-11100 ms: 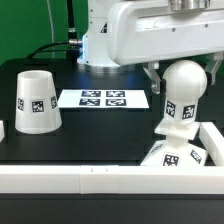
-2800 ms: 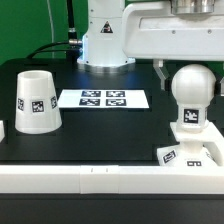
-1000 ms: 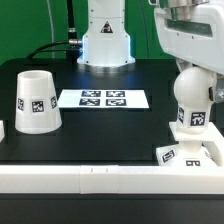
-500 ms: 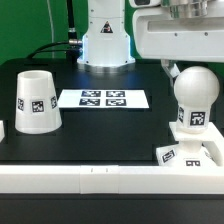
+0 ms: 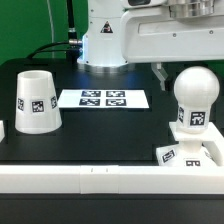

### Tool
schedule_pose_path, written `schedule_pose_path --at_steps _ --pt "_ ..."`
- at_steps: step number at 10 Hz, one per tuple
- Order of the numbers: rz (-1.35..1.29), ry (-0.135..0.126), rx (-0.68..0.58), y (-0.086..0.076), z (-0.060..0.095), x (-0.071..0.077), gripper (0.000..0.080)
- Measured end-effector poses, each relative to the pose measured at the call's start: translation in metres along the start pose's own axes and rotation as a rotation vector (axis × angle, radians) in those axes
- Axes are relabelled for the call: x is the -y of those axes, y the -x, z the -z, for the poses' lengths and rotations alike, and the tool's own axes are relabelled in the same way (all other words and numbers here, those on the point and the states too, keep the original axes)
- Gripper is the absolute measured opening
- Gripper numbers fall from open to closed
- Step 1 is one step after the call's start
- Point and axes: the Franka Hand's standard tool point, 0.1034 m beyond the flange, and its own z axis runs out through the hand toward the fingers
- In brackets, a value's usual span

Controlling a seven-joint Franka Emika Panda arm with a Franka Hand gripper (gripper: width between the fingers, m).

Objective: Assemble lamp

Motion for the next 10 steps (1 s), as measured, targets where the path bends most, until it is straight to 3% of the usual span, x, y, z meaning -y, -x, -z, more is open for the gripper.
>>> schedule_pose_path --at_steps 2,10 --pt "0.166 0.019 -0.005 -0.0006 -0.0001 -0.0013 0.0699" --pt "0.713 0.031 0.003 -0.0021 0.0004 -0.0052 0.0699"
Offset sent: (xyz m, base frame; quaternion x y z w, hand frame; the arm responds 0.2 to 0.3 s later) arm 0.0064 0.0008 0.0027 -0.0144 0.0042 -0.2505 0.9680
